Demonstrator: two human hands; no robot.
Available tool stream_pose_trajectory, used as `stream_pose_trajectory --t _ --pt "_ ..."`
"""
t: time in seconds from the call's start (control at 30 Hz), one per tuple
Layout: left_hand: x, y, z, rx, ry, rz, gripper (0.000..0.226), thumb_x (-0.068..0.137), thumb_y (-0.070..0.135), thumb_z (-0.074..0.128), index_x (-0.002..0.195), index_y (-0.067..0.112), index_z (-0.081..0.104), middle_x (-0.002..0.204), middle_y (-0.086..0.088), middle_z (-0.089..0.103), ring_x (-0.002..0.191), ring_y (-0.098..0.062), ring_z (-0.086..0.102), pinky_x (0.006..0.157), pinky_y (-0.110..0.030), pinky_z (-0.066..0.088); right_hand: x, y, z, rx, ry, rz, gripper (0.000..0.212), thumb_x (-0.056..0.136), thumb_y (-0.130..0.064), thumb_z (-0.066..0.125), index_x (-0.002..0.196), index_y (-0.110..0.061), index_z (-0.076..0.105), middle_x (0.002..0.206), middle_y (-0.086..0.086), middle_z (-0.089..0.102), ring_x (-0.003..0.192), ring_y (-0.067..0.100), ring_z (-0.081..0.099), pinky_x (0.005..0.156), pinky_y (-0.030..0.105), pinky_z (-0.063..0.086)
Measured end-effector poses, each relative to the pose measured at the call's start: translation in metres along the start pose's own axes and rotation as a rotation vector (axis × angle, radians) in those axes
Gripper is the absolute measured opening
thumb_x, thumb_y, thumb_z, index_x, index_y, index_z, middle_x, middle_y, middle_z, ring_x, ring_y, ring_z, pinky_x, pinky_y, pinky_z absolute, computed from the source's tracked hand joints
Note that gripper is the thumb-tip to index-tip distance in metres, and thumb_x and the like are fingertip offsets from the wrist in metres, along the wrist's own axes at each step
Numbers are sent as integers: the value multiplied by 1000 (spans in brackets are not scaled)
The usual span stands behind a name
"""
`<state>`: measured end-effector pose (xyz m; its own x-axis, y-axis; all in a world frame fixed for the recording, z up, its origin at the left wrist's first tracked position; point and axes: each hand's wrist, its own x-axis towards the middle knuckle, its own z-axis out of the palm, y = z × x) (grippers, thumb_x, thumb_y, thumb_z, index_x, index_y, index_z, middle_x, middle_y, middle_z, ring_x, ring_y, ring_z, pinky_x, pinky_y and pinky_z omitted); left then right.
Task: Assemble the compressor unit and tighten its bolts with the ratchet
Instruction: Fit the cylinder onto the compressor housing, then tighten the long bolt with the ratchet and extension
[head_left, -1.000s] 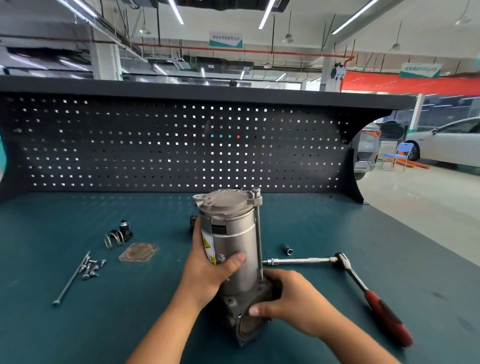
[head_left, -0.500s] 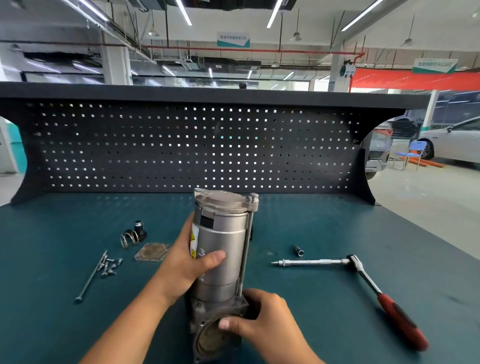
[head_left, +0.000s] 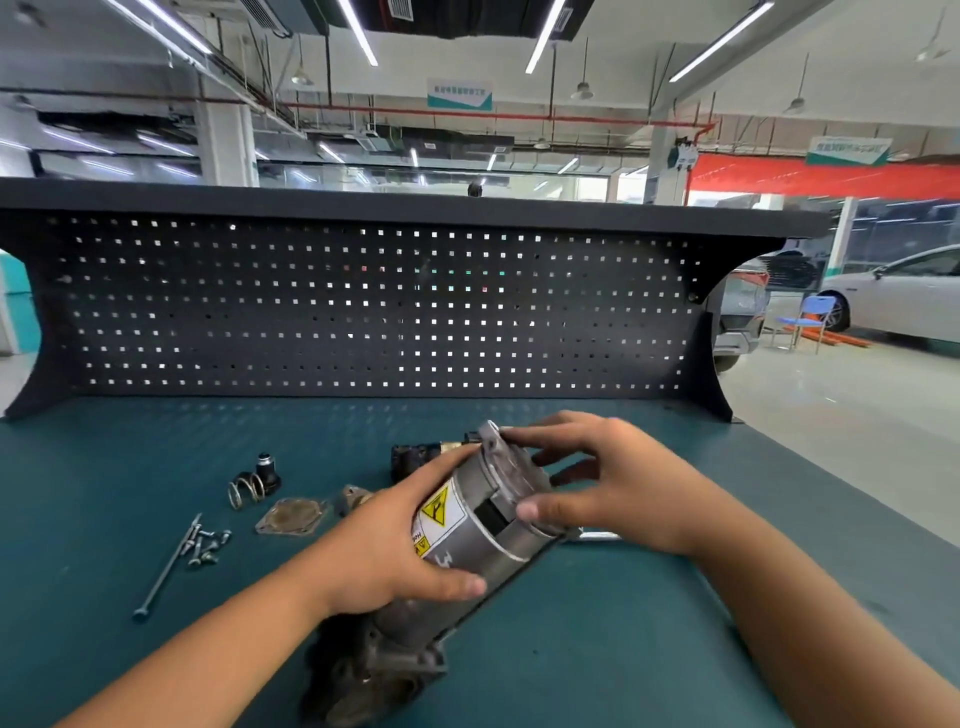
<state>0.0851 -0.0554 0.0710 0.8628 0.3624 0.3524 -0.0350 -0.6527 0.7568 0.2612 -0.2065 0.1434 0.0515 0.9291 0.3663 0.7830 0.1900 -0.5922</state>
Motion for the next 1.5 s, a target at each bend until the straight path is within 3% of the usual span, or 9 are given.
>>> stream_pose_trajectory --t 0.17,0.3,0.67,0.97,1.13,1.2,1.33,1.43,1.5 --pt "12 -1 -6 224 -125 -101 93 50 57 81 114 81 19 118 46 47 109 18 49 85 0 36 -7 31 21 118 67 112 58 73 -23 80 128 -22 59 110 -8 58 103 3 60 90 33 52" --pt "22 -9 -9 401 -263 -188 93 55 52 82 119 72 18 126 37 44 114 9 47 97 -11 37 -14 57 48 245 133 193 63 69 -14 82 127 -19 59 110 -2 63 104 13 63 95 39 48" --pt "49 -28 7 600 -592 -287 96 62 52 79 140 52 23 132 32 40 118 4 41 99 -20 33 -37 108 88 456 164 338 50 67 -1 81 100 -31 59 90 -7 68 78 -2 64 73 15 48" --pt "23 -15 23 908 -433 -212 94 71 63 63 144 48 5 142 13 27 128 -10 30 102 -25 30 -39 109 91 534 150 331 45 74 -7 78 104 -33 57 100 -9 62 79 -3 65 71 18 51" --pt "-7 -14 68 1009 -150 -123 100 72 80 42 132 52 -33 155 12 1 142 -10 3 115 -38 1 -44 102 88 461 130 334 44 78 -16 76 110 -36 53 109 -14 63 92 3 66 77 19 52" --pt "-9 -13 80 1039 -39 -4 98 73 76 47 141 50 -19 156 -1 15 143 -19 16 113 -45 7 -45 100 84 448 116 314 41 81 -16 72 113 -33 53 112 -15 63 99 -1 64 82 15 50" --pt "-2 -8 88 1122 93 243 74 66 64 69 131 31 54 133 -6 57 117 -27 58 89 -52 49 -53 96 71 406 64 342 39 95 -11 53 132 -22 47 128 -12 53 112 -9 51 96 12 41" --pt "-1 -12 86 1111 71 222 64 69 63 69 122 29 63 132 2 58 115 -24 59 84 -43 53 -80 112 37 -38 127 270 54 89 8 43 133 -23 50 136 -15 44 124 -2 39 101 1 20" --pt "-2 -10 85 1101 62 228 54 77 60 58 121 30 63 135 5 54 117 -23 58 84 -39 53 -104 129 1 -325 188 310 59 77 14 40 115 -26 62 127 -13 54 121 8 46 93 6 29"
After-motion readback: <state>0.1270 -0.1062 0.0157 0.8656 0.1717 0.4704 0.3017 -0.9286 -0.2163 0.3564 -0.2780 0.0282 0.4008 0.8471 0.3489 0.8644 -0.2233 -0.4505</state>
